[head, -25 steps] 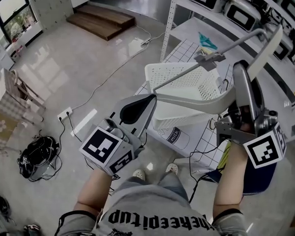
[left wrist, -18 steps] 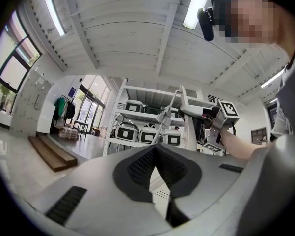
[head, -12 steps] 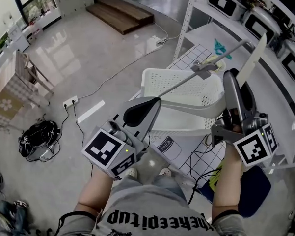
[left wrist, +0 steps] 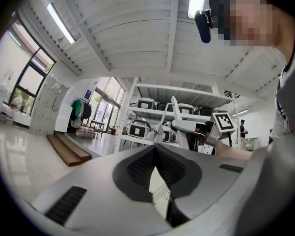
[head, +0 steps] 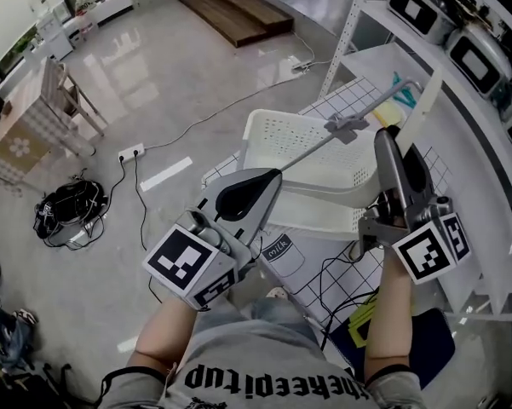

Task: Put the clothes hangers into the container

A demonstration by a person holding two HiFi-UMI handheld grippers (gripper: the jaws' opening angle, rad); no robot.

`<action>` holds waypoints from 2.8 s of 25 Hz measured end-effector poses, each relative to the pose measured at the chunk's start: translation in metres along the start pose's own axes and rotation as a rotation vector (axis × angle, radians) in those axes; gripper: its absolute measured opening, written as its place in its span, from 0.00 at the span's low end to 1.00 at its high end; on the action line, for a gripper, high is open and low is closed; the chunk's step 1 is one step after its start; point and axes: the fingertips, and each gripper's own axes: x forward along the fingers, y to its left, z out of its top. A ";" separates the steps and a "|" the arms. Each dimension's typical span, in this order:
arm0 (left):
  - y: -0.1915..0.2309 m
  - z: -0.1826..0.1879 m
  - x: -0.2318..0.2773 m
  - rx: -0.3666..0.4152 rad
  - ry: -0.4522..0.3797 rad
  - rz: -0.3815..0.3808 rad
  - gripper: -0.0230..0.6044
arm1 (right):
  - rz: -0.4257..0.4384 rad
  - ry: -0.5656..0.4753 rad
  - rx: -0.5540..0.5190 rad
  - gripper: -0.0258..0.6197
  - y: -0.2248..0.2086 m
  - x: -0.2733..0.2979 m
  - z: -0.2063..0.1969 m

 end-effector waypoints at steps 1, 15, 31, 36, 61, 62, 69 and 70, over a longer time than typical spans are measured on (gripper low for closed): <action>-0.001 -0.001 0.001 0.000 0.000 0.008 0.07 | 0.005 0.007 0.005 0.18 -0.002 0.001 -0.003; -0.003 -0.013 0.001 -0.006 0.019 0.092 0.07 | 0.031 0.138 0.089 0.18 -0.024 0.005 -0.060; -0.001 -0.012 0.006 0.005 0.016 0.099 0.07 | 0.025 0.387 0.076 0.19 -0.033 0.022 -0.106; 0.003 -0.011 0.008 0.007 0.016 0.100 0.07 | -0.015 0.402 -0.004 0.21 -0.039 0.024 -0.108; -0.002 -0.007 0.012 0.003 0.015 -0.007 0.07 | -0.216 0.272 -0.150 0.16 -0.057 -0.018 -0.057; -0.003 -0.007 0.012 0.002 0.015 -0.016 0.07 | -0.211 0.265 -0.140 0.13 -0.052 -0.019 -0.055; -0.007 -0.005 0.005 -0.007 0.016 -0.081 0.07 | -0.170 0.247 -0.091 0.04 -0.013 -0.030 -0.053; -0.007 -0.005 0.004 -0.007 0.017 -0.090 0.07 | -0.167 0.245 -0.105 0.04 -0.007 -0.032 -0.054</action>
